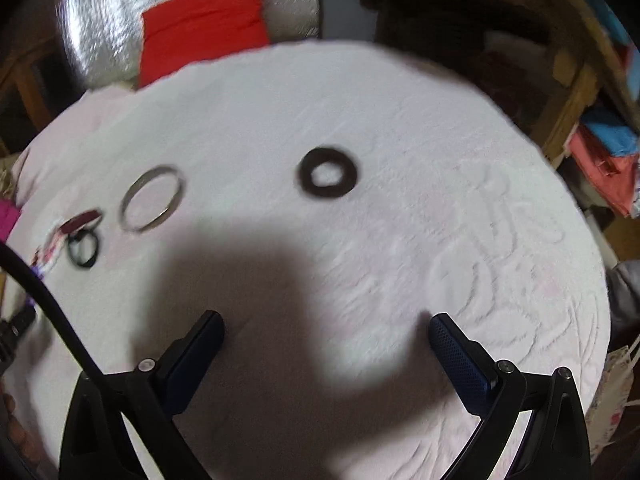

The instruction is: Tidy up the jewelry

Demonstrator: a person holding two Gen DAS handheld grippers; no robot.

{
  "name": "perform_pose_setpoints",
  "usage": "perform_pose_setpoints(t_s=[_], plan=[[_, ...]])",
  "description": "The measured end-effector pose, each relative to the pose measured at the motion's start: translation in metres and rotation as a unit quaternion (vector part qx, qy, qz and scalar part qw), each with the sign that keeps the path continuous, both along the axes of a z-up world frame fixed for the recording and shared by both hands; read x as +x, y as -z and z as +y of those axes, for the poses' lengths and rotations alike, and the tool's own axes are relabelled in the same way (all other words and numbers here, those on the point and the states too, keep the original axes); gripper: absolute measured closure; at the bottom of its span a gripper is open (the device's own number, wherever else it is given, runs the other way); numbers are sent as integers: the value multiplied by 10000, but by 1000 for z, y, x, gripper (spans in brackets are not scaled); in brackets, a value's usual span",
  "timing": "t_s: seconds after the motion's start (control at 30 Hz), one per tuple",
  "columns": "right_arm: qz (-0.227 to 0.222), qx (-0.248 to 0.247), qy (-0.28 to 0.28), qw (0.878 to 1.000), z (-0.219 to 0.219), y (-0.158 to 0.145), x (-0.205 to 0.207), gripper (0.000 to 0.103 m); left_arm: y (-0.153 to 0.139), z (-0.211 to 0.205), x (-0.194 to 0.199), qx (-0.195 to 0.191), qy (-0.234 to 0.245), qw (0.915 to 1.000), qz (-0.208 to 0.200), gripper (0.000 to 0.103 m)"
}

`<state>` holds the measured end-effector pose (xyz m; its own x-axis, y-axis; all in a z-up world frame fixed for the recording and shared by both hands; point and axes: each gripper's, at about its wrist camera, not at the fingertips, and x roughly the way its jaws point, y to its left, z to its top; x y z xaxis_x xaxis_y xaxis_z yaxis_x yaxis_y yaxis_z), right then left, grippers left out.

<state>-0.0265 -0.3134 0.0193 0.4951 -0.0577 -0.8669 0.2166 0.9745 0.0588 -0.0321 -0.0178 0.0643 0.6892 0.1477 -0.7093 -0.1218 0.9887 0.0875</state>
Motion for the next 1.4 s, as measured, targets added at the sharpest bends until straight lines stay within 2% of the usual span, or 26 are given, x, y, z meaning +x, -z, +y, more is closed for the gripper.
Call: perform_pose_setpoints(t_s=[0.07,0.17,0.33,0.47,0.6,1.0,1.4], plan=[[63,153,-324,9993,9,-11,-2,0,-23,0,-14,217,-99,9987,-449,0],[-635,-102,-549,9964,25,-41,-20,0,-46,4,-27,211,-241,9965,-775,0],[-1457,-274,-837,9854,48,-77,-40,0,-57,9,-37,265,-358,9947,-925,0],[-1711,-341,-1062,9789,64,-87,-40,0,-57,17,-39,283,-409,9943,-942,0],[-1699,-408,-1195,9773,79,-87,-37,0,-58,22,-39,285,-387,9944,-938,0],[-1569,125,-1085,9816,70,-88,-39,0,-60,15,-40,399,-324,9937,-997,0],[-1505,273,-1017,9830,66,-88,-39,0,-62,12,-41,459,-265,9935,-1005,0]])
